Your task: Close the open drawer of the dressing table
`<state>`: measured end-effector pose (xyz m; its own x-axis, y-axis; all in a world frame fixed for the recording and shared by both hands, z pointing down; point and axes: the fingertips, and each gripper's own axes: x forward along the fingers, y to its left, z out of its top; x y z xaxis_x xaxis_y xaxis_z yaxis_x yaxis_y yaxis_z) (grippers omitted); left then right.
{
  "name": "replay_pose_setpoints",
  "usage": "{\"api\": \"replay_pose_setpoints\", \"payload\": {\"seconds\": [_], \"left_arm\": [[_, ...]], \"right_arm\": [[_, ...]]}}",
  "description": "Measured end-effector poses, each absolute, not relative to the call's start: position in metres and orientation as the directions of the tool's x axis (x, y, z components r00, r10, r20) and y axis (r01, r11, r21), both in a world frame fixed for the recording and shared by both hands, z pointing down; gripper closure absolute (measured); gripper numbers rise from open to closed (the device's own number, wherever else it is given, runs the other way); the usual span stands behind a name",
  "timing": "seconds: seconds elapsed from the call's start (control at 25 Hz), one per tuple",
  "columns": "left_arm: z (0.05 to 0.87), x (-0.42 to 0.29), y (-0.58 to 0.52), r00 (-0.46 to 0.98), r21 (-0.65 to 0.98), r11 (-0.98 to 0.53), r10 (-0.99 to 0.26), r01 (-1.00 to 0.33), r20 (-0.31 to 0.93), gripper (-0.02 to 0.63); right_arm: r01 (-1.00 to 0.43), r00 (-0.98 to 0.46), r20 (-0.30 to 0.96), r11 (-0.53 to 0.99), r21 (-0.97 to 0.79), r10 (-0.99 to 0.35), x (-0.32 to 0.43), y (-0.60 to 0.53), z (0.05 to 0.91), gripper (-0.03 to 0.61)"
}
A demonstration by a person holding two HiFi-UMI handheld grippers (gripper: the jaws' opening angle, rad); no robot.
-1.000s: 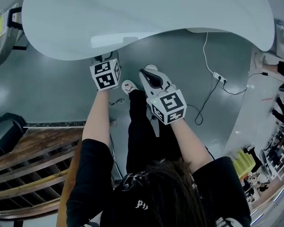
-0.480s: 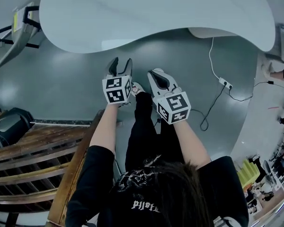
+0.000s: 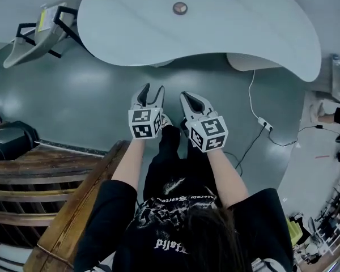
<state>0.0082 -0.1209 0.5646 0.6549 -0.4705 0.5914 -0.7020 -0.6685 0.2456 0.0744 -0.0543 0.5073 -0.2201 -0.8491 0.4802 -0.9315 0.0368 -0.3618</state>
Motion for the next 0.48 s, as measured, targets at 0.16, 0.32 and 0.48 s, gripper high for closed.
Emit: {"api": "replay_pose_setpoints", "payload": {"seconds": [0.16, 0.32, 0.48], "left_arm": [[0.546, -0.001, -0.105, 0.654, 0.247, -0.663, -0.48, -0.707, 0.584, 0.396], [0.527, -0.004, -0.095, 0.656, 0.249, -0.655, -0.5, -0.713, 0.565, 0.4], [0.505, 0.002, -0.086, 0.667, 0.249, -0.657, -0.52, -0.712, 0.534, 0.41]], "right_arm": [[-0.938, -0.222, 0.471, 0.056, -0.342, -0.854, 0.072, -0.048, 0.492, 0.552], [-0.943, -0.227, 0.461, 0.076, -0.323, -0.858, 0.076, -0.042, 0.48, 0.552], [-0.946, -0.223, 0.45, 0.082, -0.312, -0.865, 0.087, -0.035, 0.47, 0.552]]}}
